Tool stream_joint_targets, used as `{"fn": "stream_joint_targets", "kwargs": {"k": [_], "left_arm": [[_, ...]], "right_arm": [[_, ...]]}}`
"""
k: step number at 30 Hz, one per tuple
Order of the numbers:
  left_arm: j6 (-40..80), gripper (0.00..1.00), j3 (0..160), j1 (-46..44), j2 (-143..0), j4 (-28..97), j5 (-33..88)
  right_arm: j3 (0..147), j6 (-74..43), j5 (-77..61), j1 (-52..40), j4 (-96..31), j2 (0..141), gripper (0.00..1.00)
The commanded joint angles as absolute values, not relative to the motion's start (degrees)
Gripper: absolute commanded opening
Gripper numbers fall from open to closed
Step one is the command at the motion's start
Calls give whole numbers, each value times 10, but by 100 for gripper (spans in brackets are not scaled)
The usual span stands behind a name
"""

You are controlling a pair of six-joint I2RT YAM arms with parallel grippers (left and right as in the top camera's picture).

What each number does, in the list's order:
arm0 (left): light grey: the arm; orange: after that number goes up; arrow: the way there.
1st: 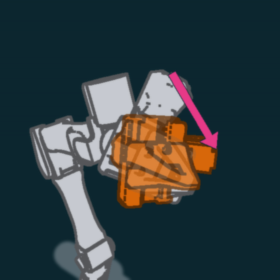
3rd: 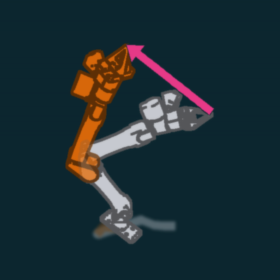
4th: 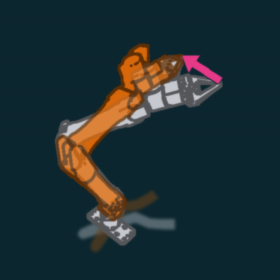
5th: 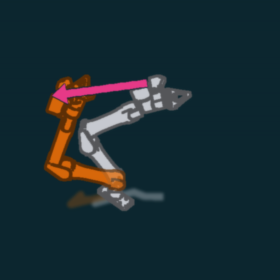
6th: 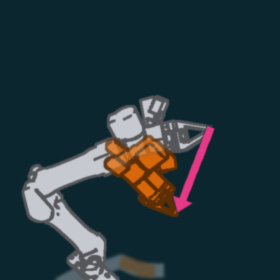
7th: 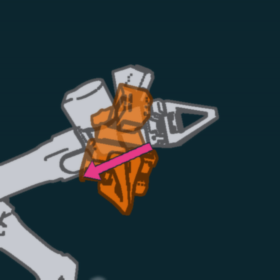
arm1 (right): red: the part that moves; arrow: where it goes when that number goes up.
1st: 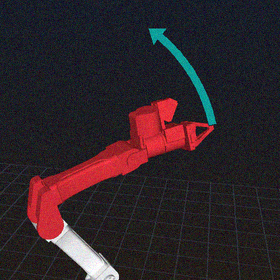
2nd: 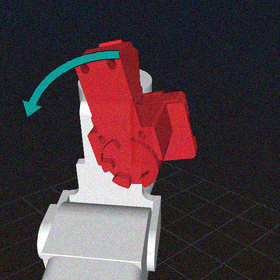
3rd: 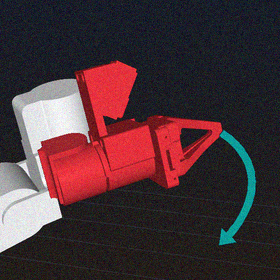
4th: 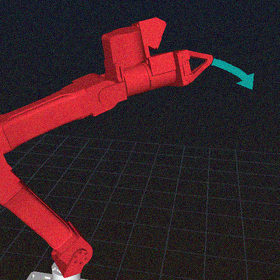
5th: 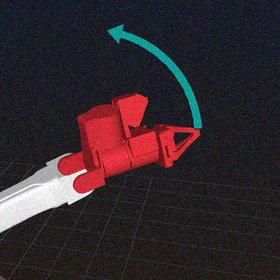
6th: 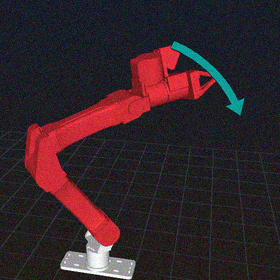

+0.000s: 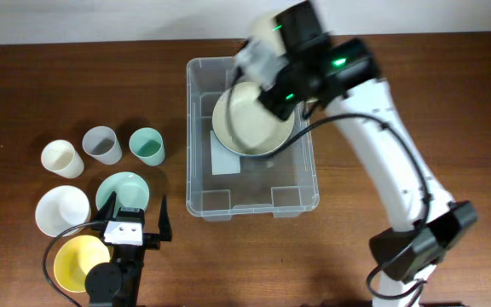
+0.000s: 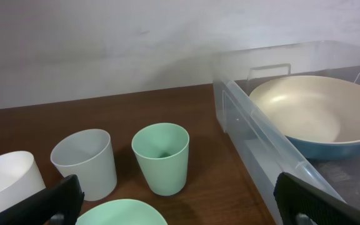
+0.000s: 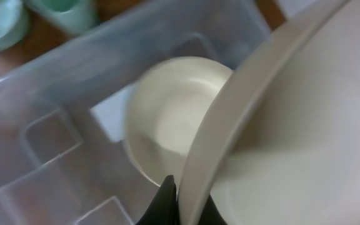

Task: Pack container
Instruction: 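Grasp the upper cream bowl and carry it into the container, then stack the cream bowl onto the other bowl and open the right gripper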

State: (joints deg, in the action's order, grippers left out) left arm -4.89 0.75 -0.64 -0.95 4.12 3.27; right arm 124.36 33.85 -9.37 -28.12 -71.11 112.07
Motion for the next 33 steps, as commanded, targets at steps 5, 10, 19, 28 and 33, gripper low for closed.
{"fn": "stream_joint_targets", "kwargs": {"k": [5,10,19,28,33], "left_arm": [[-52,100,5,-7,-8,43,43],[-52,100,5,-7,-8,43,43],[-52,100,5,-7,-8,43,43],[-52,100,5,-7,-8,43,43],[-52,100,5,-7,-8,43,43]], "right_arm": [[1216,466,-101,-341,-712,1169,4],[1181,467,-102,-341,-712,1206,4],[1159,467,-99,-340,-696,1225,20],[1227,430,-14,-334,-712,1155,30],[1272,389,-14,-291,-709,1085,30]]}}
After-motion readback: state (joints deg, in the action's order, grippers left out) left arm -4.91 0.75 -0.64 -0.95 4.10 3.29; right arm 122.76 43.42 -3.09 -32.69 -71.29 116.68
